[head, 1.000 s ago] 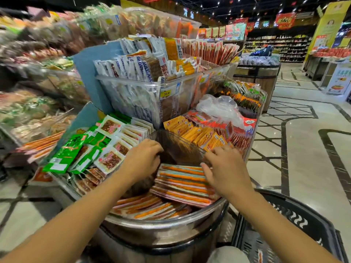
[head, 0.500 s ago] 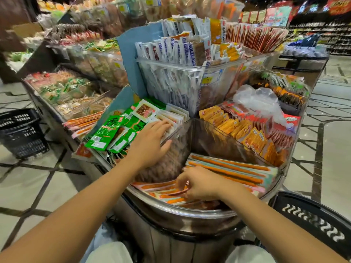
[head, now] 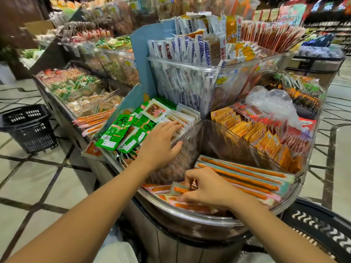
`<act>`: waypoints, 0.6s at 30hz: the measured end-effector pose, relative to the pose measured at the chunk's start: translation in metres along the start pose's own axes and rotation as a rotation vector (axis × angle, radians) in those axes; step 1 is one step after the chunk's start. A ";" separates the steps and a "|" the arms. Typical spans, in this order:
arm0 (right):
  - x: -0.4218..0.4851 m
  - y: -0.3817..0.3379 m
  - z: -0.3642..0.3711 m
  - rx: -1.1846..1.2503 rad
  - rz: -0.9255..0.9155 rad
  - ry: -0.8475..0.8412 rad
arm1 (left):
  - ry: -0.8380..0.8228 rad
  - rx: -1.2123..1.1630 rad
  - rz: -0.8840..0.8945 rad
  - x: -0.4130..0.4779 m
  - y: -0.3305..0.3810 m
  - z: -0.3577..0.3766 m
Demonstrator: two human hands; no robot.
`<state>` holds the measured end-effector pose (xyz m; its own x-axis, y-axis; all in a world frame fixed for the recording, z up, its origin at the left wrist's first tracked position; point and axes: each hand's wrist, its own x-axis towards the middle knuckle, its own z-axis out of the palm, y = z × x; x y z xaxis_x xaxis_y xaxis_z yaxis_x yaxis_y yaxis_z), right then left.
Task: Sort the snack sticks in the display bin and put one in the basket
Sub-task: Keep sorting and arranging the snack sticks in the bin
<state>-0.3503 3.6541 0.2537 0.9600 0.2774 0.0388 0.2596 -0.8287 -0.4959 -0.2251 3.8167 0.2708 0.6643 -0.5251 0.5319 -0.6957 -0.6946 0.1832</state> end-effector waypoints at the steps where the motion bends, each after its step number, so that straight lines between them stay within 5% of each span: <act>1: -0.002 -0.001 -0.002 0.060 -0.014 0.081 | -0.005 0.002 -0.004 0.000 0.000 0.000; 8: -0.022 -0.002 -0.047 0.501 0.092 0.632 | -0.011 -0.003 -0.008 -0.002 0.002 -0.001; 18: -0.060 -0.007 -0.107 0.664 0.194 0.706 | 0.071 0.124 0.102 -0.003 0.008 -0.003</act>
<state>-0.3979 3.5909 0.3475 0.8782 -0.3670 0.3068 0.1866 -0.3278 -0.9261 -0.2338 3.8139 0.2734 0.5681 -0.5628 0.6004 -0.7163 -0.6974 0.0242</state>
